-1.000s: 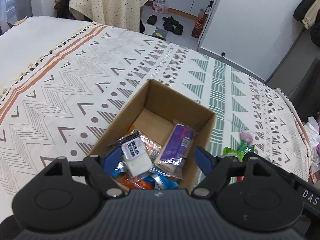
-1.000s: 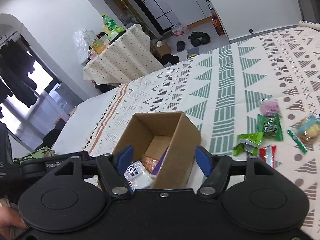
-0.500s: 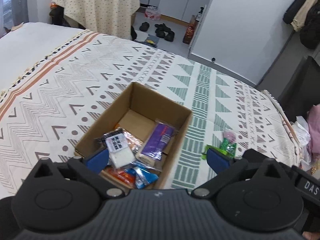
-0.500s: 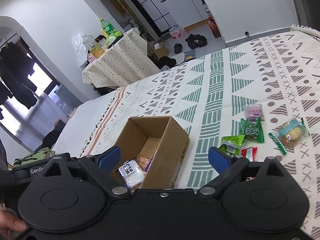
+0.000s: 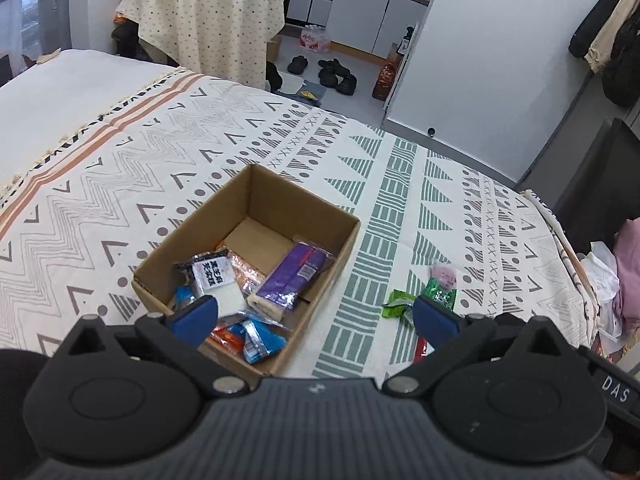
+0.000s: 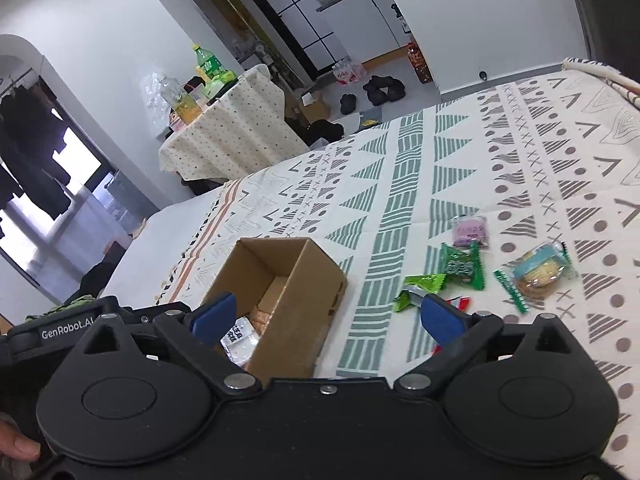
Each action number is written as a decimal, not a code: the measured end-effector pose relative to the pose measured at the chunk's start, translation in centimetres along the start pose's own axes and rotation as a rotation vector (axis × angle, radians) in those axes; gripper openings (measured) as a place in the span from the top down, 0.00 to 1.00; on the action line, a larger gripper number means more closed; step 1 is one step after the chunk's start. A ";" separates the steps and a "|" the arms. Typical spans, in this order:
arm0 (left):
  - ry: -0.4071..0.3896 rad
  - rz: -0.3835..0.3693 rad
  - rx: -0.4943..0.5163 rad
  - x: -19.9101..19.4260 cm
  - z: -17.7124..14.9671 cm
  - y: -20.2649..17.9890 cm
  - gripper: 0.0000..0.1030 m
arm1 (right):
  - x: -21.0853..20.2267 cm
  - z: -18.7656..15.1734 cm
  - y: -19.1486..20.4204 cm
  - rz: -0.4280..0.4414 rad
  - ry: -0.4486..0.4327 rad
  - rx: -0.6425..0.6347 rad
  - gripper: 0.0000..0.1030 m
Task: Organize snacks
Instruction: 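Move both tools back from the box to the remaining snacks, then grasp the yellow candy stick with the left tool while the right tool grasps the red-and-silver candy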
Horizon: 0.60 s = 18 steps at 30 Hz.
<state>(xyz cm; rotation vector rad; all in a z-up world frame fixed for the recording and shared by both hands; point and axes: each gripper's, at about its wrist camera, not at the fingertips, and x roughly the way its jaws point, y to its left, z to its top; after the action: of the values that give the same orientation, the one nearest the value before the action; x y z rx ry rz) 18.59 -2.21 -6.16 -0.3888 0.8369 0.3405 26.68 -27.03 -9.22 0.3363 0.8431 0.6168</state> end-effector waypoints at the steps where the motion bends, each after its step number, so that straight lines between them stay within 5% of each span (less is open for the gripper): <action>1: 0.003 0.002 0.002 0.0 -0.1 -0.3 0.00 | -0.3 0.1 -0.3 -0.001 -0.003 0.003 0.04; 18: 0.067 -0.054 0.005 2.3 -3.8 -4.6 0.02 | -3.3 0.9 -6.4 -0.057 -0.065 0.137 0.04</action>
<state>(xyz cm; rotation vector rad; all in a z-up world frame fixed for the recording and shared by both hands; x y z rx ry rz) 19.56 -7.65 -9.35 -0.4197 0.8911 0.2765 28.06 -34.10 -9.93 0.4527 0.8321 0.4934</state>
